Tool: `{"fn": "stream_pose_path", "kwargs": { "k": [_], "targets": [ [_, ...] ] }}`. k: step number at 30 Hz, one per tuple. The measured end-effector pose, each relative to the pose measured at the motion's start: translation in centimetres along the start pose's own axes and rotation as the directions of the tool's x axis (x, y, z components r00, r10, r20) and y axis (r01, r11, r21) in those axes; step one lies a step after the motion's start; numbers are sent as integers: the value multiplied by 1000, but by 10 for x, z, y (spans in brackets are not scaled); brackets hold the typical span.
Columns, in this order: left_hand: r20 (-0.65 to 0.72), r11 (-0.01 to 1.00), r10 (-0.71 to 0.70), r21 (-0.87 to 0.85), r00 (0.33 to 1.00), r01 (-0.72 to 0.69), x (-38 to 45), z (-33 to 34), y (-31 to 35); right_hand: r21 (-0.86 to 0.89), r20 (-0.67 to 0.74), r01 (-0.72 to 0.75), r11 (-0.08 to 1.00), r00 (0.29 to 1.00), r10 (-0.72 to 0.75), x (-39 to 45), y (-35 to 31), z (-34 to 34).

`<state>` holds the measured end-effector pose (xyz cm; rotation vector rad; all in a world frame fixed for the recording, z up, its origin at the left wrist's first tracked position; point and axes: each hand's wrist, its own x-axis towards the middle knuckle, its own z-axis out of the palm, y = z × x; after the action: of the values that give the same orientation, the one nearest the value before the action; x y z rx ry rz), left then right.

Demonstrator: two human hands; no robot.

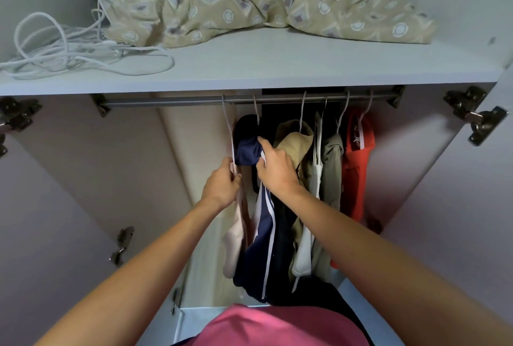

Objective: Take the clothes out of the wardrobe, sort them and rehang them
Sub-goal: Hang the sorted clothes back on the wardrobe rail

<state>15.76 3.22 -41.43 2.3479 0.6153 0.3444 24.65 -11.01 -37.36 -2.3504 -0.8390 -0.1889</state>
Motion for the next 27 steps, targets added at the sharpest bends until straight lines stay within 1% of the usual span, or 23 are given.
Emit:
{"fn": "stream_pose_path", "kwargs": {
  "k": [4,8,13,16,19,27],
  "targets": [
    [19,1000,7,-1,1000,-7,-1,4,13,-29,30,-27,999,999,28,0,3,-10],
    [19,998,23,54,1000,-24,-1,6,23,-75,50,-29,997,998,32,0,5,-13],
    [65,998,31,55,997,-35,-1,13,38,-113,49,-44,993,998,49,0,17,-20],
    [87,997,43,54,995,-47,0,17,45,-124,33,-56,991,998,61,-2,27,-28],
    [111,995,57,73,992,-66,-2,21,54,-139,9,-100,985,995,103,-6,36,-37],
    [182,981,124,125,975,-149,-1,39,87,-236,-10,-106,966,994,107,-11,73,-65]
  ]
}}
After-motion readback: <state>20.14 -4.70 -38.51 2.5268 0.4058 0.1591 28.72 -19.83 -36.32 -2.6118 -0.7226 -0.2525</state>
